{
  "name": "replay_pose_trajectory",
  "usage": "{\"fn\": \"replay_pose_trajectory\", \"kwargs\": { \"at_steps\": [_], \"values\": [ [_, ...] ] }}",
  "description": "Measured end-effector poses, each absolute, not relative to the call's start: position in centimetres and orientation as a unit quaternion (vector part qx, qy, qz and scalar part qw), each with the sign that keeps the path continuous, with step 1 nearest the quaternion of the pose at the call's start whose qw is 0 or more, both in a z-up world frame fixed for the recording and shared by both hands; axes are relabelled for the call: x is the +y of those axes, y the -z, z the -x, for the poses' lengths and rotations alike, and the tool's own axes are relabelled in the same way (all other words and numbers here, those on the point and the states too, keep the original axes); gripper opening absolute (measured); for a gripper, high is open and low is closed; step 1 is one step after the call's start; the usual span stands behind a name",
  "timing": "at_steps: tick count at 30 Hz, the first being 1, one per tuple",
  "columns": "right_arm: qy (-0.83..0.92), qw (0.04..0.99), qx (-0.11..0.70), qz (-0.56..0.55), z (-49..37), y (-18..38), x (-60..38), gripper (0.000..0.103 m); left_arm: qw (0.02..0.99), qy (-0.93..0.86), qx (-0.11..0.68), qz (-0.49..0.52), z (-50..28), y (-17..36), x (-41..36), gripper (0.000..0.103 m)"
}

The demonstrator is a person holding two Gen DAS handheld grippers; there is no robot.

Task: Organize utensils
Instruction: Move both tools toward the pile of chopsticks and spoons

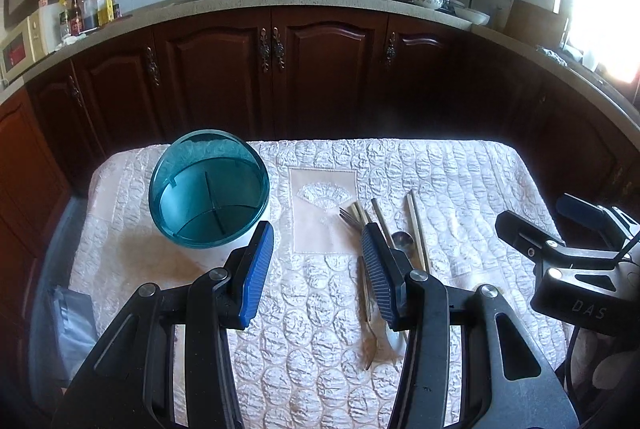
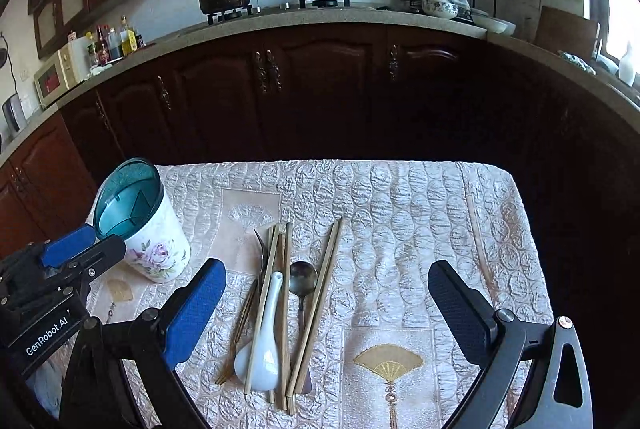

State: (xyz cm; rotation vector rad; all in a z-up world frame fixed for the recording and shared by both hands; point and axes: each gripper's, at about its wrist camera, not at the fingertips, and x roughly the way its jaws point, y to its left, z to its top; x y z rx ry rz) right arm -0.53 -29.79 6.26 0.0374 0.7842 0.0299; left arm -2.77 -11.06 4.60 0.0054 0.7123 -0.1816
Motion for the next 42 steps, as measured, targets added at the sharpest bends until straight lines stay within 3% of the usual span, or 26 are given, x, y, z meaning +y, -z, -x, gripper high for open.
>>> {"fn": "replay_pose_trajectory", "kwargs": {
  "at_steps": [42],
  "values": [
    [-0.007,0.924,0.381,0.001,0.01,-6.43,-30.2,0.101,0.93,0.084,0.357,0.002,2.58,-3.9,-10.76,0.046]
  ]
}}
